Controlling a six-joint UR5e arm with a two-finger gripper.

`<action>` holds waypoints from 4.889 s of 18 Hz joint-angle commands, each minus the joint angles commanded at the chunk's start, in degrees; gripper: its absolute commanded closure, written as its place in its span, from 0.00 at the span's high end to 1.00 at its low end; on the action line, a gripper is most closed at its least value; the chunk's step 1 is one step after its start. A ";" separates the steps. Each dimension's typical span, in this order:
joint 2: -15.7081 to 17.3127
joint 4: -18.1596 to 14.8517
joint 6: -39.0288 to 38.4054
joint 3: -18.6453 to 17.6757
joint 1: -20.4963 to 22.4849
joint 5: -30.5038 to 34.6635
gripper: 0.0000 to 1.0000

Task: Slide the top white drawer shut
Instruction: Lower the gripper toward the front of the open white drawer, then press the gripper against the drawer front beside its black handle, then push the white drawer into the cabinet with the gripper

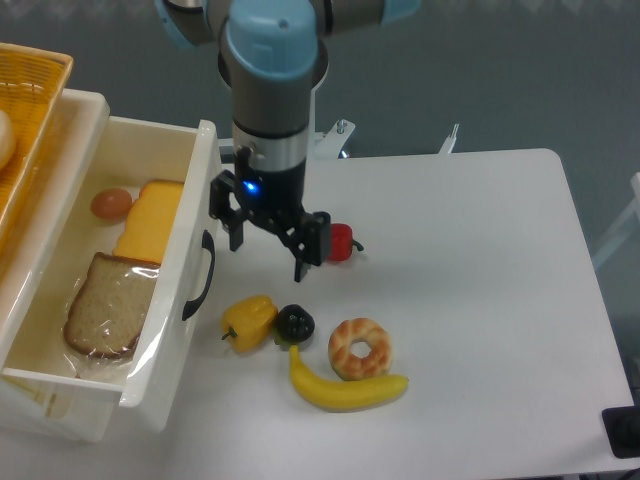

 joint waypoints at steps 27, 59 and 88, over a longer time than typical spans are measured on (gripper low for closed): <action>-5.45 0.62 -12.03 -4.39 0.97 0.26 1.00; -8.89 0.09 -21.44 -6.59 -1.76 -8.79 1.00; -6.43 -0.26 -20.74 -6.85 -9.22 -9.76 1.00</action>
